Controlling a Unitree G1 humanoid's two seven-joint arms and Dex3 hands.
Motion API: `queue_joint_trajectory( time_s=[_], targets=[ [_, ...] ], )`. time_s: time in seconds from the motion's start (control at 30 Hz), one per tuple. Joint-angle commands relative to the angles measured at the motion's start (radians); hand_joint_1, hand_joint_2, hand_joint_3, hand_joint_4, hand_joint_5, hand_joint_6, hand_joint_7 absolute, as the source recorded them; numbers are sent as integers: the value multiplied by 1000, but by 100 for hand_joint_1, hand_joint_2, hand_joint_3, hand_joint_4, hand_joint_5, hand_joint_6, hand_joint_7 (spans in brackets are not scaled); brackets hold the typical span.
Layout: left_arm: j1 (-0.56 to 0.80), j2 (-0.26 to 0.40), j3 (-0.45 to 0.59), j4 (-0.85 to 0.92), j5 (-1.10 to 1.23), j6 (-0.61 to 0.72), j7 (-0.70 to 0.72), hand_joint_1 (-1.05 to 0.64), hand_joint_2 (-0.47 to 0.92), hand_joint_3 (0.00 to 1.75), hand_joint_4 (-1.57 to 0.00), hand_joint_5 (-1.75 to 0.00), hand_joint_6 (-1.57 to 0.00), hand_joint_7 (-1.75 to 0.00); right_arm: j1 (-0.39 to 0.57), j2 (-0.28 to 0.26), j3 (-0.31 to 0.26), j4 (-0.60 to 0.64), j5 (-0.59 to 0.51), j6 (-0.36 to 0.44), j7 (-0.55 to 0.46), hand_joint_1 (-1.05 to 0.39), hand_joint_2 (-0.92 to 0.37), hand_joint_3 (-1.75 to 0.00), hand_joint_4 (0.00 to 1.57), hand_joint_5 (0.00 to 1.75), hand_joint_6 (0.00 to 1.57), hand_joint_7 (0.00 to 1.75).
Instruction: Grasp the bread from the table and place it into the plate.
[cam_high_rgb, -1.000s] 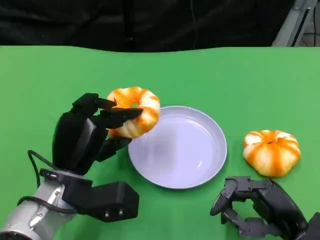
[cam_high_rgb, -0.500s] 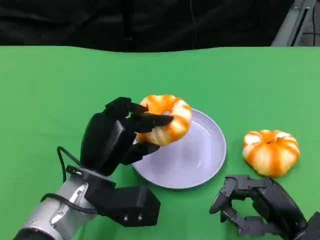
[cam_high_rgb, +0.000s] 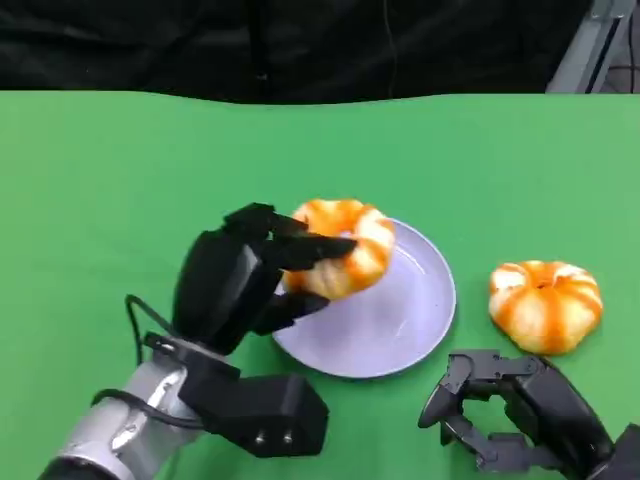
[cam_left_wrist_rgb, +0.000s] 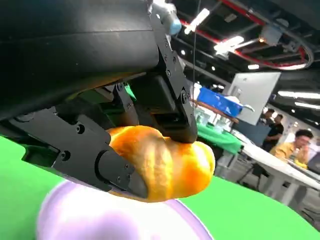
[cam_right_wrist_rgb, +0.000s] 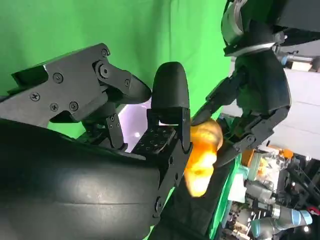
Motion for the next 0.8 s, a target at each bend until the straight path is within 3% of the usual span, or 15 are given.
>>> queue_joint_trajectory(
  time_s=[0.03, 0.6, 0.8],
  targets=[
    [-21, 0, 5, 21, -8, -10, -22, -6, 87, 1, -97, -63, -127, 0, 1, -11, -7, -2, 0, -9, -9, -13, -69, -83, 76, 159, 84, 113],
    [-23, -2, 7, 25, -6, -14, -22, -6, 88, 0, -94, -68, -127, 0, 1, -11, -7, -2, 0, -9, -9, -13, -67, -87, 76, 159, 84, 113],
    [-50, -23, -6, 96, -41, -25, -116, -8, 90, 1, -90, -70, -125, 0, 0, -11, -6, -5, 2, -9, -6, -14, -69, -84, 75, 161, 84, 111]
  ],
)
